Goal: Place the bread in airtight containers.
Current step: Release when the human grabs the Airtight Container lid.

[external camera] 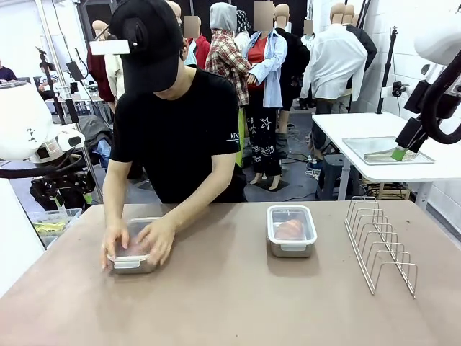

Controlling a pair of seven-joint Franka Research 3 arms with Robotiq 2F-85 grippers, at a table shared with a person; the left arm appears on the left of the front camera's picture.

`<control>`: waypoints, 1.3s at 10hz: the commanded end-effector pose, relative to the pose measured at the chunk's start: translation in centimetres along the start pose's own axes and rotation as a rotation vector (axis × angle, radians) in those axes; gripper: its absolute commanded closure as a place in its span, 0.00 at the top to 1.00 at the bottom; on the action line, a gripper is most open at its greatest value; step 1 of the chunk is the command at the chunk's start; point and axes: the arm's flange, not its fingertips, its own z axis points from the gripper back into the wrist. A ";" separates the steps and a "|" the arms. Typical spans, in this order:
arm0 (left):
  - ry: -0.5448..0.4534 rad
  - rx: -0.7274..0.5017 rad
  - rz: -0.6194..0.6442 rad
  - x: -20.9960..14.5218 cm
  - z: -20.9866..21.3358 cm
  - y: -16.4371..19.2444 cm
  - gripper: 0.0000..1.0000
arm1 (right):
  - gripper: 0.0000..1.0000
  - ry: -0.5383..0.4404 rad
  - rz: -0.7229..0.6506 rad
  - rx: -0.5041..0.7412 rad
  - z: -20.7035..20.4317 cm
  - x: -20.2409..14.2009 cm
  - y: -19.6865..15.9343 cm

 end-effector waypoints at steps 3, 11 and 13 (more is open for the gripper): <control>-0.001 0.000 0.001 0.0 0.1 0.1 0.82 | 1.00 0.007 -0.001 -0.001 0.0 0.2 -0.2; -0.001 0.000 0.001 0.0 0.1 0.1 0.82 | 1.00 0.007 -0.001 -0.001 0.0 0.2 -0.2; -0.001 0.000 0.001 0.0 0.1 0.1 0.82 | 1.00 0.007 -0.001 -0.001 0.0 0.2 -0.2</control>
